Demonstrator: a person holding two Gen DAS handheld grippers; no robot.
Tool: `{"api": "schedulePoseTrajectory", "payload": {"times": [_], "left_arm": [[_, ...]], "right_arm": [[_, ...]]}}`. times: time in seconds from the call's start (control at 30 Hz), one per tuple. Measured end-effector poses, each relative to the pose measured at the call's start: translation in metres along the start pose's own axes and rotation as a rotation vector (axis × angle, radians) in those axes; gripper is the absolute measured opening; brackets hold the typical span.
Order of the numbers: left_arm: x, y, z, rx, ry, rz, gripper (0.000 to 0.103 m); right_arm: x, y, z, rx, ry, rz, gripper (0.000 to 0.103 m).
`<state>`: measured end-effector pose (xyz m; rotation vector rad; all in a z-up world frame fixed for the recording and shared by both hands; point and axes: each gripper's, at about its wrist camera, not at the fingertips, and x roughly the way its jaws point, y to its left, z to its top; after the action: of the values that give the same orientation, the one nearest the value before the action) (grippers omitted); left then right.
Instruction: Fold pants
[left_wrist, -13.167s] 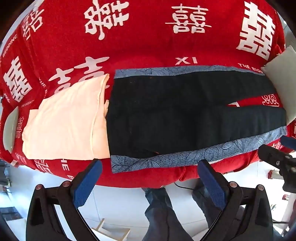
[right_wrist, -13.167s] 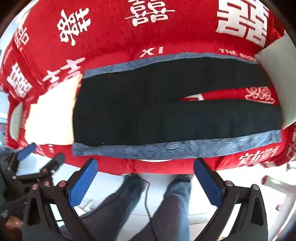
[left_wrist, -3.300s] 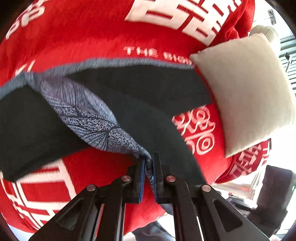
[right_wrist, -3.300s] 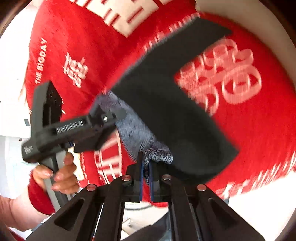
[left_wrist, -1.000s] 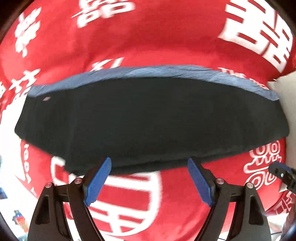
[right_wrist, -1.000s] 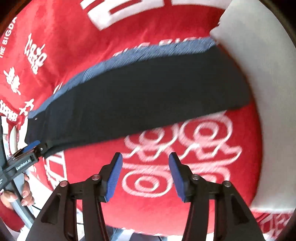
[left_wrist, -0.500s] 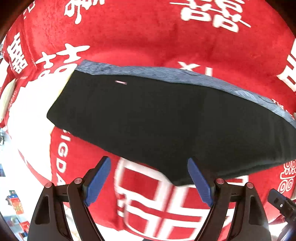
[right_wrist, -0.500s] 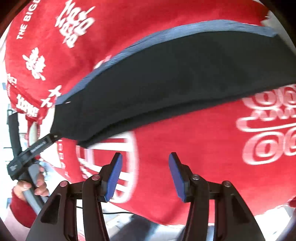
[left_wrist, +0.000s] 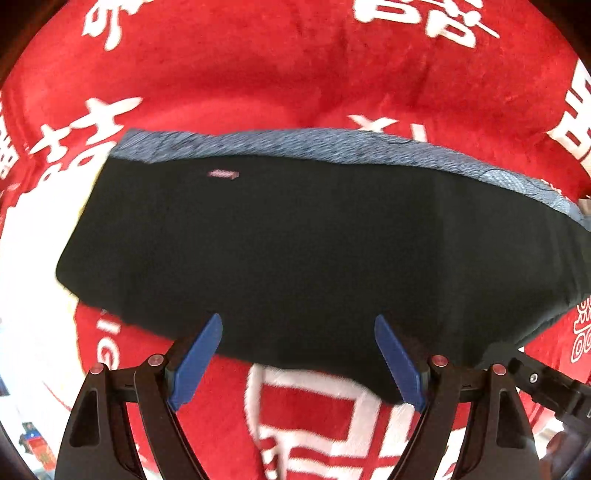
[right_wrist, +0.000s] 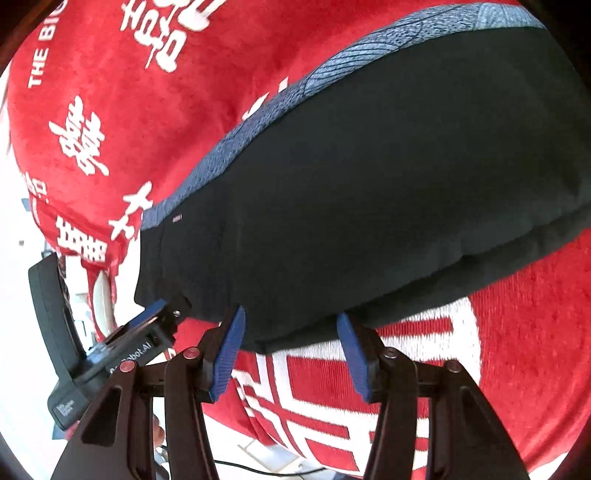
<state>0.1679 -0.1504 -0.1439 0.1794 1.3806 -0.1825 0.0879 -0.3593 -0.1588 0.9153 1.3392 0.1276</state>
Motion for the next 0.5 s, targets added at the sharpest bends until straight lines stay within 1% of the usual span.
{"api": "schedulePoseTrajectory", "payload": {"times": [0.07,0.1,0.13,0.17,0.2,0.27,0.33,0.4,0.47,0.5], "left_arm": [[0.005,-0.010,0.006,0.023,-0.006,-0.016,0.086],[0.006,-0.015,0.008,0.035,-0.008,-0.026,0.086],[0.007,-0.021,0.010,0.052,-0.015,-0.035,0.086],[0.007,-0.025,0.011,0.064,-0.019,-0.036,0.086],[0.007,-0.030,0.010,0.076,-0.015,-0.036,0.086],[0.012,-0.041,0.002,0.116,0.004,-0.033,0.086],[0.019,-0.050,-0.014,0.164,0.027,-0.016,0.086],[0.015,-0.053,-0.026,0.188,-0.043,-0.001,0.086],[0.014,-0.053,-0.026,0.189,-0.036,0.000,0.086],[0.014,-0.052,-0.022,0.179,-0.015,-0.003,0.086]], "right_arm": [[-0.002,-0.007,0.001,0.043,-0.017,0.018,0.055],[-0.001,-0.011,0.002,0.075,-0.020,0.024,0.051],[-0.001,-0.014,0.003,0.098,-0.023,0.024,0.037],[-0.001,-0.016,0.005,0.117,-0.027,0.014,0.024],[-0.001,-0.016,0.007,0.119,-0.027,-0.012,0.011],[-0.007,-0.013,0.000,0.098,-0.042,-0.022,0.009],[-0.009,-0.011,-0.011,0.056,-0.049,-0.057,0.007],[-0.006,-0.018,-0.023,0.041,-0.036,-0.094,0.007],[-0.003,-0.024,-0.027,0.033,-0.031,-0.087,0.008],[-0.005,-0.024,-0.027,0.017,-0.024,-0.085,0.009]]}}
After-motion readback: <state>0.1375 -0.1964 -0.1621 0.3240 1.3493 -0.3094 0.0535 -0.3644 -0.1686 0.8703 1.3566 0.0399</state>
